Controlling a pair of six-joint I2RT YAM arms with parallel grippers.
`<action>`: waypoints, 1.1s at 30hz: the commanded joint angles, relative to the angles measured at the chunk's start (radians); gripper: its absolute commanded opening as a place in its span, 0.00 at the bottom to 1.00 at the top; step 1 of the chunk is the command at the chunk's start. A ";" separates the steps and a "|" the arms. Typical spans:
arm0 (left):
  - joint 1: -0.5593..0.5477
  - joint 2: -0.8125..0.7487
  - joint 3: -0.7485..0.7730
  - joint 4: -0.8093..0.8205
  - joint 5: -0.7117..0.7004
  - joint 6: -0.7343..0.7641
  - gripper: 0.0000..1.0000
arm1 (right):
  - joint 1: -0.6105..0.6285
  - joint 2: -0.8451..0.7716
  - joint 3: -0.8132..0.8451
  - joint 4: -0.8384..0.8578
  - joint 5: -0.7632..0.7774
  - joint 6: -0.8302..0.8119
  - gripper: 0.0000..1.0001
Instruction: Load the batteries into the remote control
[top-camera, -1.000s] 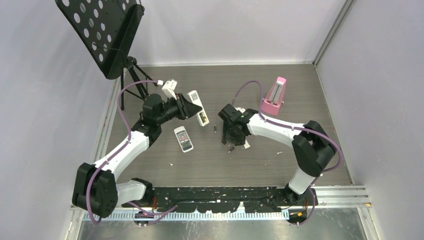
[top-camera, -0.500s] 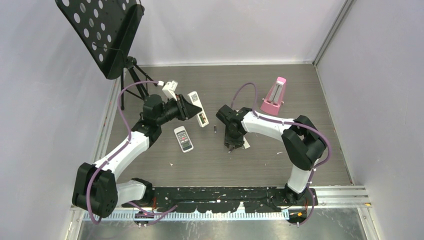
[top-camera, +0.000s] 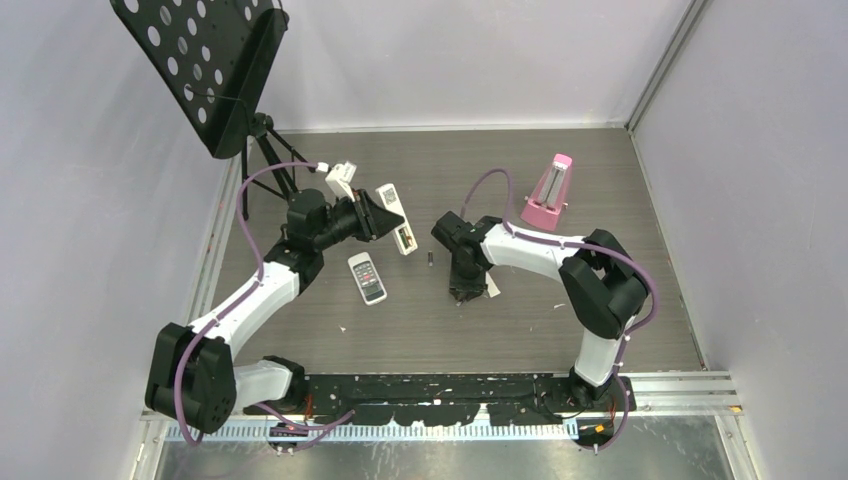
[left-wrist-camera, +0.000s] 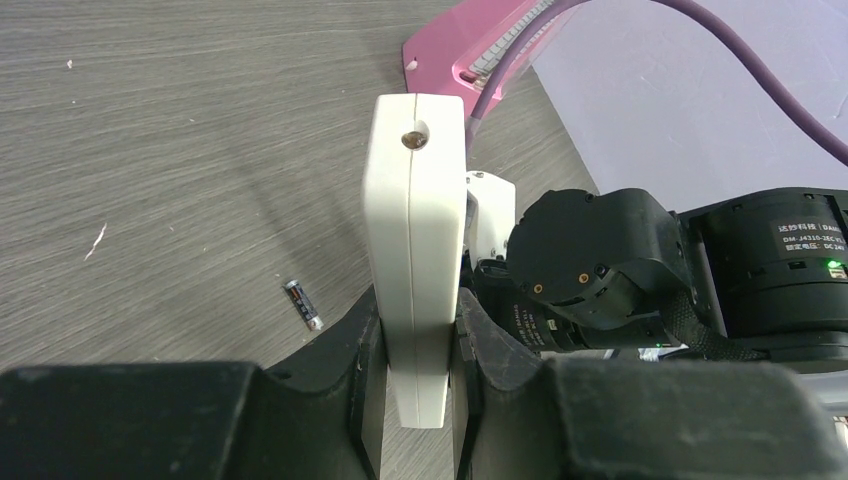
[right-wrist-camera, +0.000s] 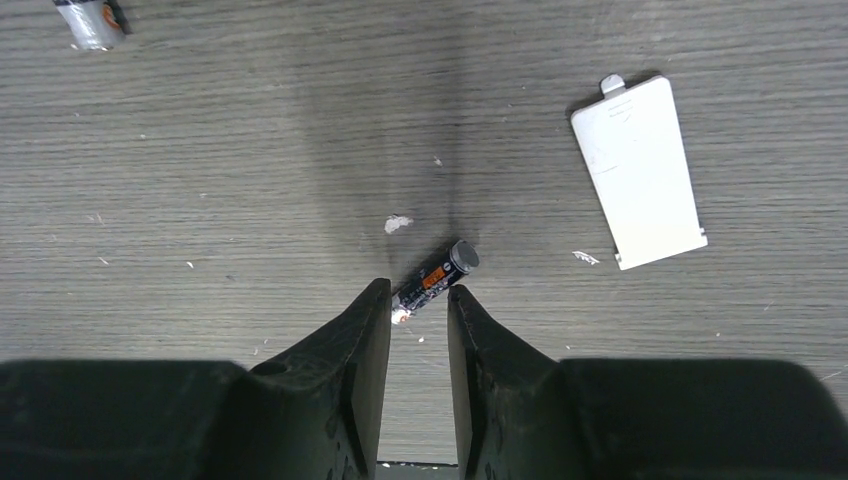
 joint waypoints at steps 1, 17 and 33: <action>0.001 0.002 -0.003 0.063 0.000 0.001 0.00 | -0.001 0.008 -0.015 0.019 -0.011 -0.002 0.32; 0.001 -0.001 -0.003 0.068 0.002 -0.008 0.00 | -0.008 -0.038 -0.069 0.094 0.026 -0.180 0.17; 0.001 0.011 -0.017 0.108 0.026 -0.054 0.00 | -0.007 -0.018 -0.102 0.115 0.019 -0.214 0.14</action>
